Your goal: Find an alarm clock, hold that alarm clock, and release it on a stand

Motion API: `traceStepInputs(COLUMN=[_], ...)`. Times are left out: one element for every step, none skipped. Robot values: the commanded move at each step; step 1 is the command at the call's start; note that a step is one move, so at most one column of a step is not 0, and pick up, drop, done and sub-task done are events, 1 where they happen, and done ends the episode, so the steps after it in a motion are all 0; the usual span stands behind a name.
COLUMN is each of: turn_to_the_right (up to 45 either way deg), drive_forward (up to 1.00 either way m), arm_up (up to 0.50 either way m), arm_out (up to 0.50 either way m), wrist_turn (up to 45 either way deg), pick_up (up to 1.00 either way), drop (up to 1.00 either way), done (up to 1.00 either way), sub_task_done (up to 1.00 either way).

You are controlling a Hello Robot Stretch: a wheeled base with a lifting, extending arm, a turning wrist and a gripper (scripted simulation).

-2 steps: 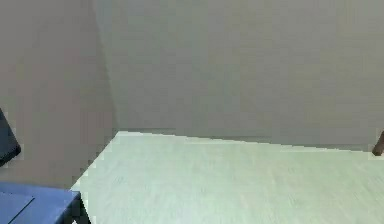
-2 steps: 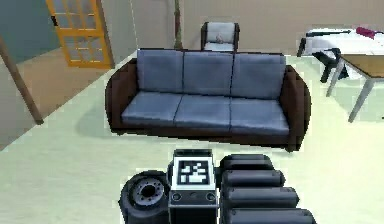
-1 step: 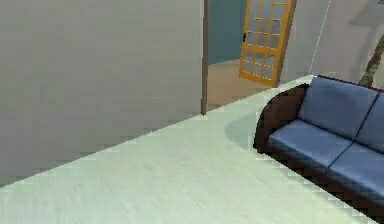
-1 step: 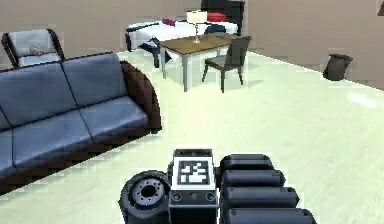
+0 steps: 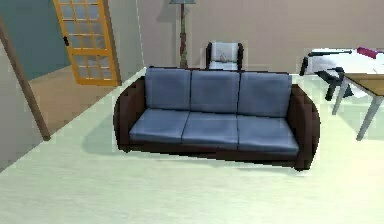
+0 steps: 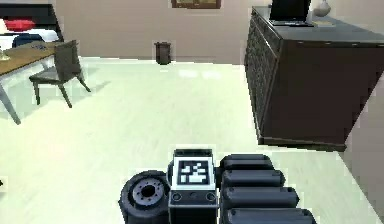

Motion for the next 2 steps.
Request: traceStepInputs(turn_to_the_right=[27.0, -45.0], drive_forward=[0.00, 0.00], arm_up=[0.00, 0.00], arm_out=[0.00, 0.00], wrist_turn=[0.0, 0.0], pick_up=[0.00, 0.00], drop=[0.00, 0.00], done=[0.00, 0.00], sub_task_done=[0.00, 0.00])
